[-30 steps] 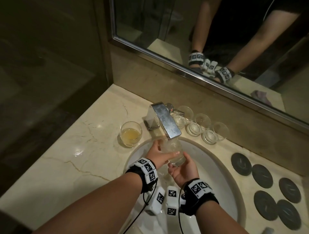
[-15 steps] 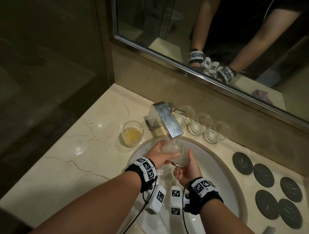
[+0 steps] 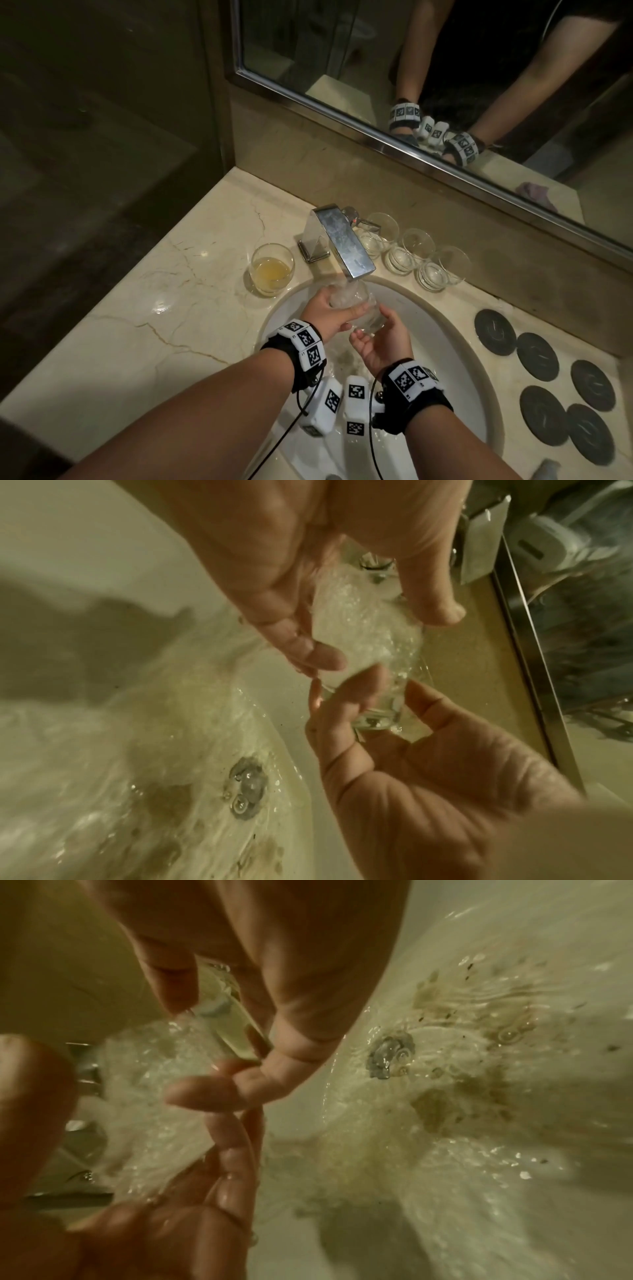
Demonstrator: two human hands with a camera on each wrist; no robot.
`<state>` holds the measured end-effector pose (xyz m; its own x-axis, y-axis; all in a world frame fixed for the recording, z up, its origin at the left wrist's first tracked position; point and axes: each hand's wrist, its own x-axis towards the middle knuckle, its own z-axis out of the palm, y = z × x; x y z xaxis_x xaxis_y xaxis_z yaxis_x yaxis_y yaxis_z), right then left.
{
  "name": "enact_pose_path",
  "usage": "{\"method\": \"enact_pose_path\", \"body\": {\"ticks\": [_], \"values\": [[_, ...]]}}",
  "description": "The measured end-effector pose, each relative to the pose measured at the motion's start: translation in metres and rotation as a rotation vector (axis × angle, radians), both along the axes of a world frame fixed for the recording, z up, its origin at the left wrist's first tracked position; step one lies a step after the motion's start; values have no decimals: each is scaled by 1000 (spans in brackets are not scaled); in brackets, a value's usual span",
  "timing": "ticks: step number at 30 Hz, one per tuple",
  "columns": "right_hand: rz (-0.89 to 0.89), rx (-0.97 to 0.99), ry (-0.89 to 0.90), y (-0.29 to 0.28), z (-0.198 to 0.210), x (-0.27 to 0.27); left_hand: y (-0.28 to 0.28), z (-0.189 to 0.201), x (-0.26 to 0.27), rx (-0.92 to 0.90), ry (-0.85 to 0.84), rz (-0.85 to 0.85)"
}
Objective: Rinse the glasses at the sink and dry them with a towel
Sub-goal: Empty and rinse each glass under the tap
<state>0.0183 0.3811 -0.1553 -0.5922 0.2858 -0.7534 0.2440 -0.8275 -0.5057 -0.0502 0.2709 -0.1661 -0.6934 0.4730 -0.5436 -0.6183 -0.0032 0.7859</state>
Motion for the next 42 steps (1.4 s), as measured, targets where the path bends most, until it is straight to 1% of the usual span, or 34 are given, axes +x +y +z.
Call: {"method": "enact_pose_path", "body": {"ticks": [2, 5, 6, 9, 10, 13, 15, 19, 21, 24, 28, 32, 35, 39, 42], "values": [[-2, 18, 0, 1, -1, 1, 1, -1, 0, 25, -29, 7], [85, 77, -44, 2, -4, 5, 1, -1, 0, 58, -33, -21], [81, 67, -54, 3, -3, 5, 1, -1, 1, 61, -30, -31], [34, 2, 3, 3, 1, 3, -1, -2, 3, 69, -53, -24], [29, 19, -9, 5, 1, 4, -1, -2, 4, 75, -61, -20], [120, 125, -63, 10, -4, 9, -1, 3, 6, 79, -44, -54], [166, 156, -74, 9, -1, 10, 0, 4, 8, 59, -39, -86], [51, 64, 14, 10, 2, 8, 1, 6, 7, 56, -67, -47], [74, 74, 18, 12, -1, 9, 0, 5, 7, 73, -90, -52], [125, 130, -32, 10, 2, 10, -1, 3, 7, 58, -88, -24], [81, 137, -48, 13, 4, 8, 1, 6, 8, 19, -30, -37], [138, 217, -151, 14, 1, 8, -3, 9, 8, 29, 14, -28], [133, 205, -135, 9, 2, 7, -4, 11, 8, 13, 25, -12], [77, 206, -85, 6, 8, 7, -8, 8, 5, 18, -47, 2], [103, 246, -127, 5, 15, 9, -9, 6, 5, 64, -80, -3]]}}
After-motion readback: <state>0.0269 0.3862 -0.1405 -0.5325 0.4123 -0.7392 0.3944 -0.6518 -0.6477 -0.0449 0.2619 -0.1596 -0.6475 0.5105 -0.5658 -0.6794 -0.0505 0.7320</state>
